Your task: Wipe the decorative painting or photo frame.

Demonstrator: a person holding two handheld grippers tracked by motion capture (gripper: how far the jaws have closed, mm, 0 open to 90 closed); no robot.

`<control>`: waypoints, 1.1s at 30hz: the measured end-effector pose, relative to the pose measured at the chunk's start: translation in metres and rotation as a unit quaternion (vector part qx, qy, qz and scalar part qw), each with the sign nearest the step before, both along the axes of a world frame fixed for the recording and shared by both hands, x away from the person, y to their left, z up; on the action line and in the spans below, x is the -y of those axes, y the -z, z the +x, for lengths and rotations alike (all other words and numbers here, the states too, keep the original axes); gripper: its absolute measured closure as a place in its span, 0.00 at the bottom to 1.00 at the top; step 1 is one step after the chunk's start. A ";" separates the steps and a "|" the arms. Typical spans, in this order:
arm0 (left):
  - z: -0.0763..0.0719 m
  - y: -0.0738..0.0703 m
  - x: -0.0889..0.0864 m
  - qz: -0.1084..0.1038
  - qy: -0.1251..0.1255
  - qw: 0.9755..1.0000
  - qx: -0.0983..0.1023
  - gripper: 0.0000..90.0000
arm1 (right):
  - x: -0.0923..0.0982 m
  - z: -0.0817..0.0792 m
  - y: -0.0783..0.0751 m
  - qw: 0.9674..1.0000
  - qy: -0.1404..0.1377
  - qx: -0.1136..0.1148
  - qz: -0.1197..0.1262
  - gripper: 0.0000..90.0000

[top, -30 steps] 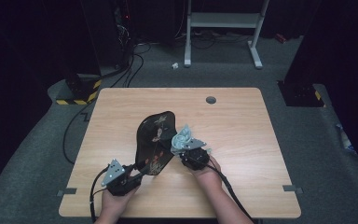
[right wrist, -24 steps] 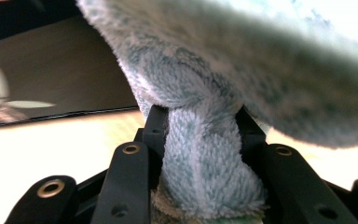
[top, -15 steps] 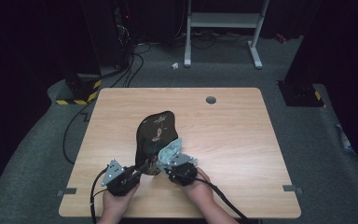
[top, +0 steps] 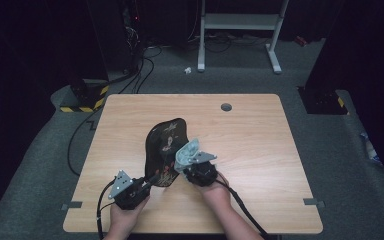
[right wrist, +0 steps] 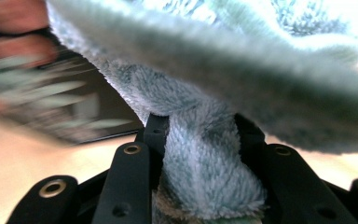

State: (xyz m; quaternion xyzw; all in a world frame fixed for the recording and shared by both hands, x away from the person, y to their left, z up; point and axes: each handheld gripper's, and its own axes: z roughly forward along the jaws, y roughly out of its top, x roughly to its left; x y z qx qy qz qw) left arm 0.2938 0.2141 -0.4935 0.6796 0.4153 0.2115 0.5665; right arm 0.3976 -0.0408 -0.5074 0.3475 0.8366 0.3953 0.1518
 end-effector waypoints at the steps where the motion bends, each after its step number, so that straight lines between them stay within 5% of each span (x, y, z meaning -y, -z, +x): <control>1: 0.000 0.000 0.000 0.000 0.000 1.000 0.000 0.87 | 0.004 0.007 -0.001 1.000 0.013 0.001 0.002 0.73; 5: 0.000 0.000 0.000 -0.001 0.000 1.000 0.000 0.87 | 0.013 0.023 -0.003 0.999 0.042 -0.004 -0.002 0.73; 8: 0.000 0.001 0.000 -0.004 -0.001 1.000 0.001 0.87 | 0.007 0.016 -0.004 1.000 0.029 -0.001 -0.007 0.73; 21: 0.000 0.001 0.001 -0.006 -0.003 1.000 0.001 0.87 | -0.035 -0.061 0.005 0.997 -0.078 -0.015 0.021 0.73; 27: 0.000 0.001 0.000 -0.005 -0.002 1.000 0.001 0.87 | -0.027 -0.050 0.003 0.998 -0.064 -0.007 0.017 0.73; 33: 0.001 0.001 -0.001 -0.011 0.004 1.000 -0.002 0.86 | -0.007 -0.017 -0.011 1.000 -0.003 0.008 0.027 0.73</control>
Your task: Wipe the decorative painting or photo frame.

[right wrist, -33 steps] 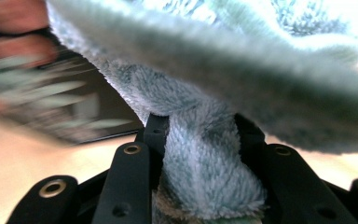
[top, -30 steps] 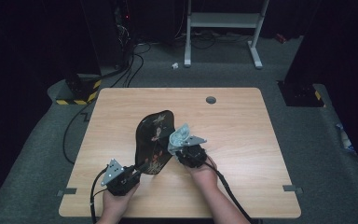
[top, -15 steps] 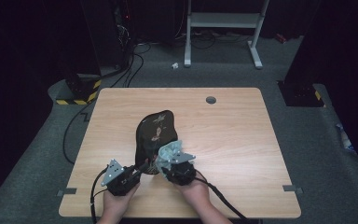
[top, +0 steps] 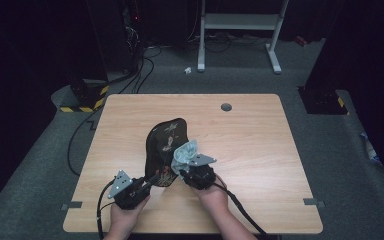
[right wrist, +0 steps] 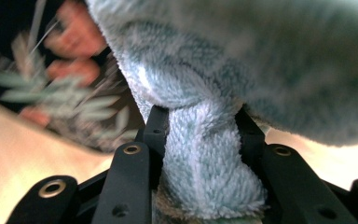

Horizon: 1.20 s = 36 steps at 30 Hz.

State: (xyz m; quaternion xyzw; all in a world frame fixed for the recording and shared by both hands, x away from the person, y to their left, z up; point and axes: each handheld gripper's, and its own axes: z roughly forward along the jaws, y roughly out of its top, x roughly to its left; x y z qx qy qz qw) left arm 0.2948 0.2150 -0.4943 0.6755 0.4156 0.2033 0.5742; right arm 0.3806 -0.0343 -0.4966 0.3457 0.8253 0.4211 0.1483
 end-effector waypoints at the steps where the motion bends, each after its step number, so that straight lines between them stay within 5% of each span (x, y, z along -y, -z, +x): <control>1: 0.000 0.000 -0.001 -0.002 0.003 1.000 0.000 0.85 | 0.002 0.003 -0.003 1.000 0.007 0.001 0.003 0.73; 11: -0.008 -0.003 -0.013 0.014 0.013 1.000 0.006 0.67 | 0.000 -0.002 -0.018 0.999 0.000 0.038 -0.014 0.73; 18: -0.032 -0.010 -0.038 0.023 -0.001 1.000 0.020 0.69 | -0.003 -0.006 -0.018 0.999 -0.007 0.044 -0.022 0.72; 26: -0.027 -0.009 -0.042 0.024 -0.015 1.000 0.013 0.79 | -0.006 -0.014 -0.025 0.998 -0.017 0.054 -0.014 0.72; 36: -0.013 -0.053 -0.038 -0.002 -0.017 0.999 0.045 0.73 | -0.019 -0.030 -0.015 0.997 -0.044 0.057 -0.034 0.72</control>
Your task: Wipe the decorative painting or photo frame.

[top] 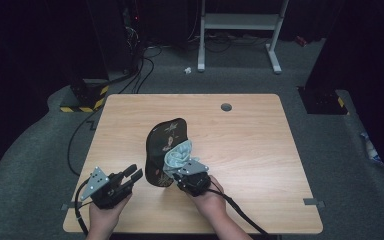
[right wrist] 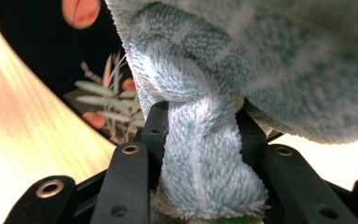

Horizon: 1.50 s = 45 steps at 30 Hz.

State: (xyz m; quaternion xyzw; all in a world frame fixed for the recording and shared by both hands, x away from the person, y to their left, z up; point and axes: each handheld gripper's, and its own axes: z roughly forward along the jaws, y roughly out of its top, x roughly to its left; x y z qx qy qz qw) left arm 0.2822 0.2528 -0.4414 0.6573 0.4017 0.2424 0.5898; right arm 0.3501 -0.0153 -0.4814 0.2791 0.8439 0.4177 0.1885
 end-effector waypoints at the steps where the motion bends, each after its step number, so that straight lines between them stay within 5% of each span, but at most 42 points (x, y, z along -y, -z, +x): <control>1: 0.003 -0.004 0.001 -0.001 0.000 1.000 0.002 0.73 | -0.001 -0.001 0.002 1.000 -0.001 -0.001 -0.002 0.72; 10: 0.030 -0.038 0.029 0.021 0.013 1.000 0.008 0.69 | -0.004 -0.008 0.015 1.000 -0.010 -0.005 -0.010 0.72; 18: 0.040 -0.046 0.039 0.022 -0.002 1.000 0.001 0.86 | -0.003 0.001 -0.006 1.000 0.001 0.008 0.005 0.72; 24: 0.039 -0.044 0.039 0.021 -0.014 1.000 0.003 0.87 | -0.017 -0.016 -0.009 0.999 -0.044 -0.001 0.013 0.73; 26: 0.038 -0.043 0.038 0.018 -0.017 1.000 0.001 0.87 | -0.033 -0.039 -0.012 0.996 -0.086 0.006 0.012 0.73; 30: 0.039 -0.044 0.038 0.018 -0.015 1.000 -0.003 0.87 | -0.048 -0.055 -0.012 0.994 -0.109 0.014 0.006 0.73; 32: 0.039 -0.044 0.037 0.019 -0.014 1.000 -0.003 0.87 | -0.047 -0.054 -0.012 0.994 -0.108 0.016 0.004 0.73; 39: 0.038 -0.043 0.037 0.017 -0.014 1.000 0.000 0.87 | -0.016 -0.014 -0.015 0.999 -0.029 0.008 0.021 0.73; 45: 0.038 -0.043 0.037 0.015 -0.016 1.000 0.000 0.87 | 0.000 0.012 -0.013 1.000 0.017 -0.001 0.017 0.73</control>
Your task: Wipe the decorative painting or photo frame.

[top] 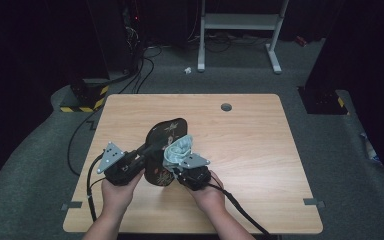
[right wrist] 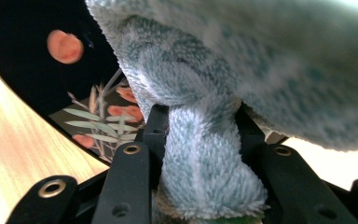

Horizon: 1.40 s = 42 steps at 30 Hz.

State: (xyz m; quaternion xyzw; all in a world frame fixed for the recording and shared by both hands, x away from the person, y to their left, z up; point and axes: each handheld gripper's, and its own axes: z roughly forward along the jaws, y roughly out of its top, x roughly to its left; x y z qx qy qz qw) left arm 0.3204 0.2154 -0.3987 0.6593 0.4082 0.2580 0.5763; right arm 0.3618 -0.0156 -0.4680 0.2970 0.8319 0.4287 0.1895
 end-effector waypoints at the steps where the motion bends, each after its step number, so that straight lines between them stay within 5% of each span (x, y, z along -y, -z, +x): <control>1: 0.000 0.000 0.000 0.000 -0.001 1.000 0.000 0.87 | -0.001 -0.001 0.000 1.000 -0.002 0.000 0.000 0.73; 11: 0.000 0.000 0.000 -0.001 -0.004 1.000 -0.001 0.87 | -0.034 -0.044 -0.015 0.996 -0.081 0.022 -0.002 0.73; 15: 0.001 -0.001 -0.001 0.000 -0.002 1.000 -0.005 0.87 | -0.038 -0.048 -0.015 0.995 -0.093 0.020 -0.007 0.73; 21: 0.000 -0.001 0.000 0.000 0.000 1.000 -0.003 0.87 | -0.026 -0.034 -0.021 0.998 -0.062 0.026 0.005 0.73; 27: 0.000 0.000 0.000 -0.002 0.002 1.000 -0.001 0.87 | 0.001 0.007 -0.024 1.000 0.005 0.019 0.014 0.72; 30: 0.001 0.000 0.001 -0.003 0.000 1.000 -0.001 0.87 | 0.003 0.010 -0.022 1.000 0.009 0.012 0.016 0.73; 33: 0.001 0.000 0.001 -0.002 -0.003 1.000 0.000 0.87 | -0.003 0.001 -0.020 1.000 -0.008 0.009 0.015 0.73; 37: 0.000 0.000 0.000 -0.003 -0.004 1.000 -0.002 0.87 | -0.030 -0.038 -0.009 0.997 -0.076 0.005 0.010 0.73; 42: 0.000 0.000 0.001 -0.003 -0.007 1.000 -0.003 0.87 | -0.037 -0.049 -0.004 0.995 -0.096 0.002 0.009 0.72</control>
